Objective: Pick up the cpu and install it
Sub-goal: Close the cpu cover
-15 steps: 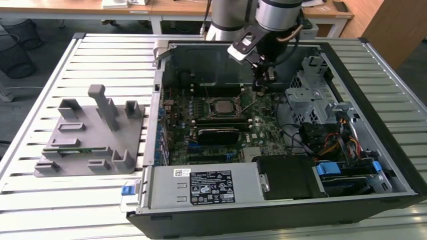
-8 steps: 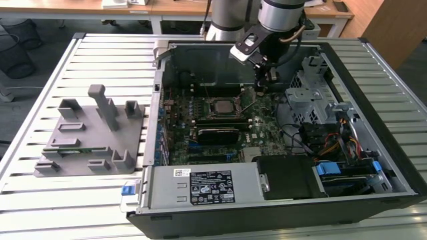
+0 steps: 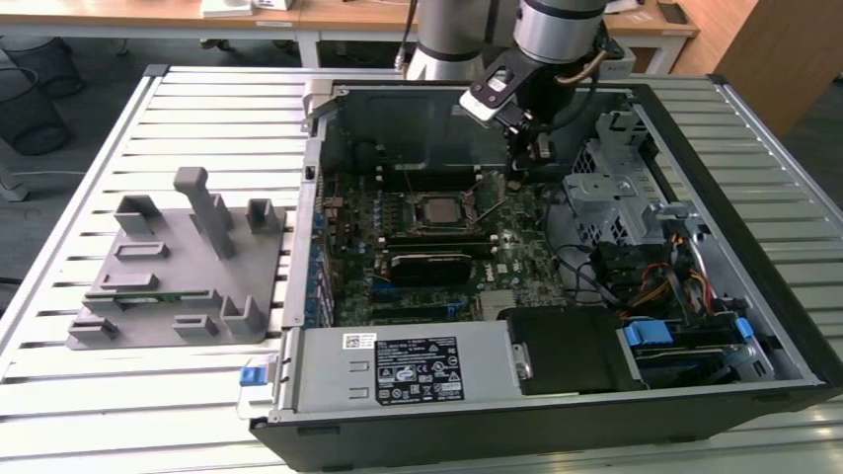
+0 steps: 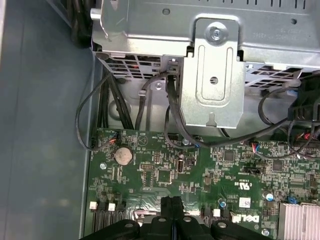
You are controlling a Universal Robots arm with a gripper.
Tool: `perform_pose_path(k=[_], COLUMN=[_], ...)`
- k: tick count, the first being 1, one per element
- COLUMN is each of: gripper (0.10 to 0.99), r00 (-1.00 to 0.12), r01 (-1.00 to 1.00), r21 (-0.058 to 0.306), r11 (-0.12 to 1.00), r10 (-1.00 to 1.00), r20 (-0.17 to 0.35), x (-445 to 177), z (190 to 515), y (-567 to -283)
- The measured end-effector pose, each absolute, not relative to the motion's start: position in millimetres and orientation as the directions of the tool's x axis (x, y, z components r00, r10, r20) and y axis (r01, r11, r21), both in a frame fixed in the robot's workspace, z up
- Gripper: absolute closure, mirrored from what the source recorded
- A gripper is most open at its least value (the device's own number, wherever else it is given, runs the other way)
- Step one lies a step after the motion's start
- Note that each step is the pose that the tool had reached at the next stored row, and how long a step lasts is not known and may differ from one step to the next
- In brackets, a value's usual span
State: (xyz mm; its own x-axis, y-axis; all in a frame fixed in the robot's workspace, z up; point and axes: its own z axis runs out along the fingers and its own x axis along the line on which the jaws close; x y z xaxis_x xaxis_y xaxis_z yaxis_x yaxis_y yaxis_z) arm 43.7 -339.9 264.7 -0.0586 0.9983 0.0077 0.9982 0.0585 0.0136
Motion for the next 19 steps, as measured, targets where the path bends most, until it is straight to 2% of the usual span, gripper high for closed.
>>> perform_pose_path(k=[19], gripper=[0.980], r00=[-0.058], r01=[0.998], r21=[0.007], r11=[0.058], r10=[0.998], r20=[0.008], x=[48.8], z=[245.0], y=[-336.2])
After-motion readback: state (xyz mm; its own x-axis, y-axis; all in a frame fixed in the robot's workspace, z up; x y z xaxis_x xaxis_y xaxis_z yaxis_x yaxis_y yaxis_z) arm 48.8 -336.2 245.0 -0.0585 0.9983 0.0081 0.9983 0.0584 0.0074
